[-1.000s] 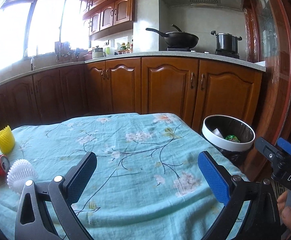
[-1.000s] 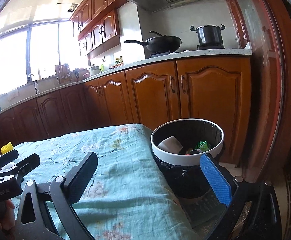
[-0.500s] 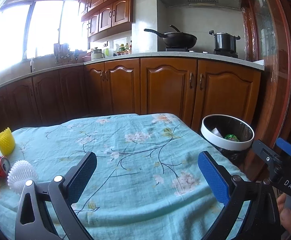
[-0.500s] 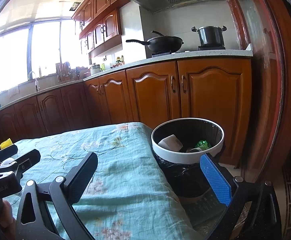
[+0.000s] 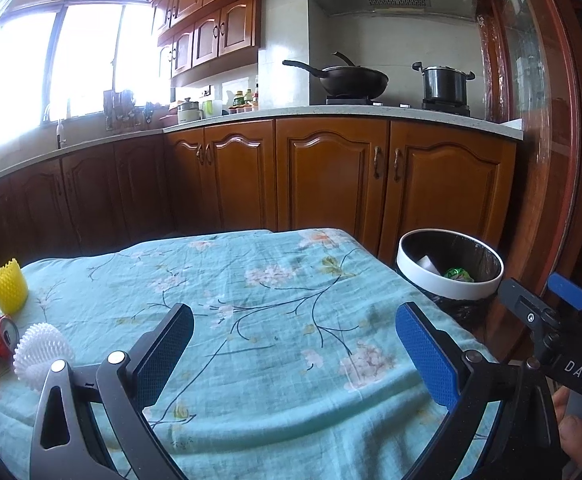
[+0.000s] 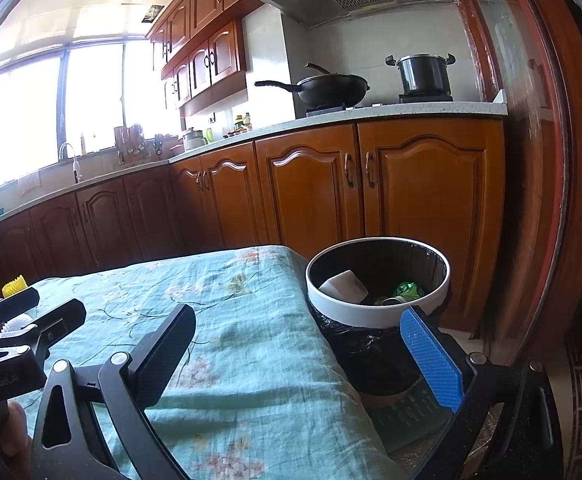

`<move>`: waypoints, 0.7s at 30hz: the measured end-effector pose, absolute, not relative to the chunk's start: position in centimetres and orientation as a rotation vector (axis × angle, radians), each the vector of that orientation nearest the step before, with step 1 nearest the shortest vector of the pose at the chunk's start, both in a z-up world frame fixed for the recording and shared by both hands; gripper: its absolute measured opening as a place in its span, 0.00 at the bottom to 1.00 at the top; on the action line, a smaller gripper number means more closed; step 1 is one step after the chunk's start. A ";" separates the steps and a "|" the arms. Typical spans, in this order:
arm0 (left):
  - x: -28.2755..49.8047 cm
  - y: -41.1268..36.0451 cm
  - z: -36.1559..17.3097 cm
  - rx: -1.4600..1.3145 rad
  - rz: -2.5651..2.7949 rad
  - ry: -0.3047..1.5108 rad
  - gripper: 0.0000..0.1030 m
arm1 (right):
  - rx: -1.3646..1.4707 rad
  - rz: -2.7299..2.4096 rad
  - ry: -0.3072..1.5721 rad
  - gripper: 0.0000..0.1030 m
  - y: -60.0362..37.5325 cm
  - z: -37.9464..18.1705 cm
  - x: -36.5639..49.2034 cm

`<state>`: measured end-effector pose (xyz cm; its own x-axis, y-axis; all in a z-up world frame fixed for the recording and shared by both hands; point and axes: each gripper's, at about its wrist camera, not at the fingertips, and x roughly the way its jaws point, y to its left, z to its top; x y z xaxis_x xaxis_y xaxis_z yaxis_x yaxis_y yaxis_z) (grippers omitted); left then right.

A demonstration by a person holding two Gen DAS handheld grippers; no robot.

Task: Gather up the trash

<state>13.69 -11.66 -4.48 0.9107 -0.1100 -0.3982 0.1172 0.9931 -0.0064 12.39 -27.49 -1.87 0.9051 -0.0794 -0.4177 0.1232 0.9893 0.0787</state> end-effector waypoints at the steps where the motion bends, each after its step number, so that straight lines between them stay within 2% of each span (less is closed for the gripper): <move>1: 13.6 -11.7 -4.5 0.020 -0.116 0.407 0.98 | 0.105 -0.103 0.427 1.00 -27.5 -1.9 12.4; 21: 14.0 -11.6 -4.8 0.021 -0.128 0.418 0.98 | 0.108 -0.092 0.428 1.00 -27.2 -1.5 12.4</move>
<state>13.95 -11.63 -4.77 0.9059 -0.1197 -0.4063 0.1284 0.9917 -0.0057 12.37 -27.20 -1.55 0.9058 -0.0662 -0.4185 0.1117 0.9901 0.0852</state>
